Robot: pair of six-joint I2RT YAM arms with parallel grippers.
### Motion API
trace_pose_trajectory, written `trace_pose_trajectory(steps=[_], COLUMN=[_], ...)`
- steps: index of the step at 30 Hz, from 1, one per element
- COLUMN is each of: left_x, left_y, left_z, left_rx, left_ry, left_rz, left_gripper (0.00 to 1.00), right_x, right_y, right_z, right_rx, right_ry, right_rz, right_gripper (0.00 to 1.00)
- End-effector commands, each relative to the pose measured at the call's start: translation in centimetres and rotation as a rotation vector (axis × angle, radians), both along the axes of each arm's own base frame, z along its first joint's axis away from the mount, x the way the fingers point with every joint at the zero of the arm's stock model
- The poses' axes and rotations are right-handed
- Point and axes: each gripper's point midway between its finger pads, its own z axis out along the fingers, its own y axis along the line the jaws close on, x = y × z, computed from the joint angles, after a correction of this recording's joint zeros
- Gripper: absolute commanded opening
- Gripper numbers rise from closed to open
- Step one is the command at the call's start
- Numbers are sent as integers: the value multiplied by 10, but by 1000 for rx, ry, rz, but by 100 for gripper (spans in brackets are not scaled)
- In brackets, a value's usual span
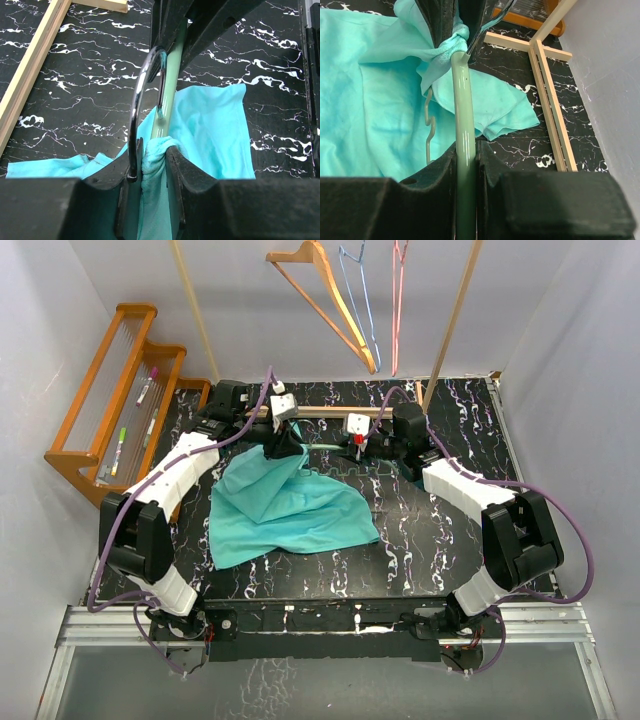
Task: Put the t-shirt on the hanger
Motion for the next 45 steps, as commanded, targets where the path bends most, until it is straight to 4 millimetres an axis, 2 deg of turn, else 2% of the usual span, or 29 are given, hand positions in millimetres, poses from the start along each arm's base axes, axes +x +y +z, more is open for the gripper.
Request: trace_pose_trajectory(steps=[1, 6, 9, 10, 12, 19, 23, 31, 35, 38, 45], left_x=[-35, -42, -44, -45, -46, -46, -54, -90, -101, -104, -102], left_y=[-11, -10, -10, -10, -11, -10, -2, 17, 25, 29, 31], left_z=[22, 27, 28, 28, 28, 30, 28, 22, 16, 12, 9], left_rx=[-44, -49, -55, -58, -64, -56, -9, 62, 96, 123, 144], left_ry=[7, 14, 24, 27, 30, -12, -74, -177, -223, -242, -234], left_rz=[-122, -139, -143, -147, -152, -171, -202, -305, -356, -375, -391], left_gripper=[0, 0, 7, 7, 0, 0, 0, 0, 0, 0, 0], right_x=[-5, -3, -3, -4, -5, 1, 2, 1, -1, -4, -10], right_y=[23, 25, 26, 26, 26, 23, 22, 28, 32, 33, 31], right_z=[74, 74, 74, 75, 75, 68, 59, 46, 42, 43, 43], right_rx=[134, 134, 138, 141, 143, 124, 113, 106, 98, 98, 93], right_ry=[-214, -206, -203, -203, -203, -184, -142, -66, -21, 0, 25], right_rz=[99, 108, 112, 113, 113, 75, 64, 114, 160, 193, 219], right_gripper=[8, 8, 8, 8, 8, 8, 16, 32, 38, 48, 49])
